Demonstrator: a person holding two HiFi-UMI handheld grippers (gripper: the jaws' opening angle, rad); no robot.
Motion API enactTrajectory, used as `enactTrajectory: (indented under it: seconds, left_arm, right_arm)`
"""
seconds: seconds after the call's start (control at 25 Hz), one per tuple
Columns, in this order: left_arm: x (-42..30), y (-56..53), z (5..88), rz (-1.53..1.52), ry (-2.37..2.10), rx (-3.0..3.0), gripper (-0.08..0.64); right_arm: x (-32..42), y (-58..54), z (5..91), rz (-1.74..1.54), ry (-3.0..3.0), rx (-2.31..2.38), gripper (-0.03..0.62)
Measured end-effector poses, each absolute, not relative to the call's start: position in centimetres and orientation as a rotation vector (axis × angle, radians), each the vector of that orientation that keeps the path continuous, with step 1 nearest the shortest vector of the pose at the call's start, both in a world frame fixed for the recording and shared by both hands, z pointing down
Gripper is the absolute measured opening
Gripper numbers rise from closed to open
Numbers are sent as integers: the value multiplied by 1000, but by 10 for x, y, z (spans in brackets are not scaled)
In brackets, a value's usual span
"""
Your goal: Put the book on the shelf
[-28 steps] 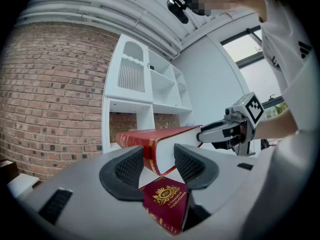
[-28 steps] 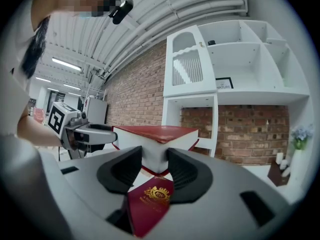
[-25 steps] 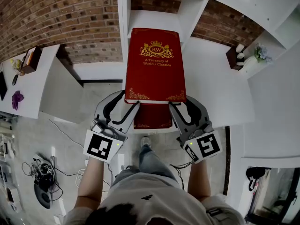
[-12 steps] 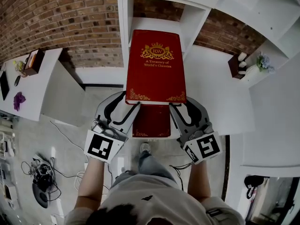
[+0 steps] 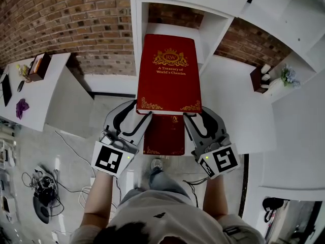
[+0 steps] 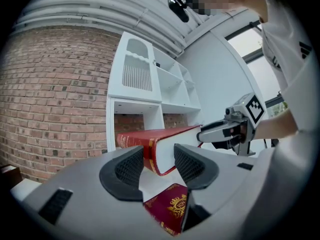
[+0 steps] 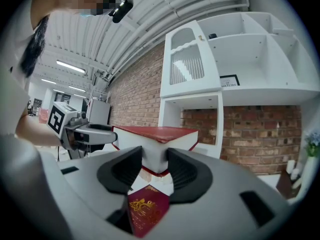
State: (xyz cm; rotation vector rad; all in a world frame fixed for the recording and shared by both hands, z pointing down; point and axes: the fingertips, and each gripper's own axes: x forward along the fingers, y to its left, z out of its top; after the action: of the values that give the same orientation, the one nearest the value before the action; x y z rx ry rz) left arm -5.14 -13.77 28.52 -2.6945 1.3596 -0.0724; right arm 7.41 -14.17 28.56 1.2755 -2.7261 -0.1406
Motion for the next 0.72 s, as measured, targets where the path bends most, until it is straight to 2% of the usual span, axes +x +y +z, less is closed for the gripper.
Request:
enactTrajectory:
  seconds: [0.72]
  left_arm:
    - [-55,-156,289,-83,1381,-2682,199]
  right_arm:
    - [71,-161,290,-134,-2731,1254,166]
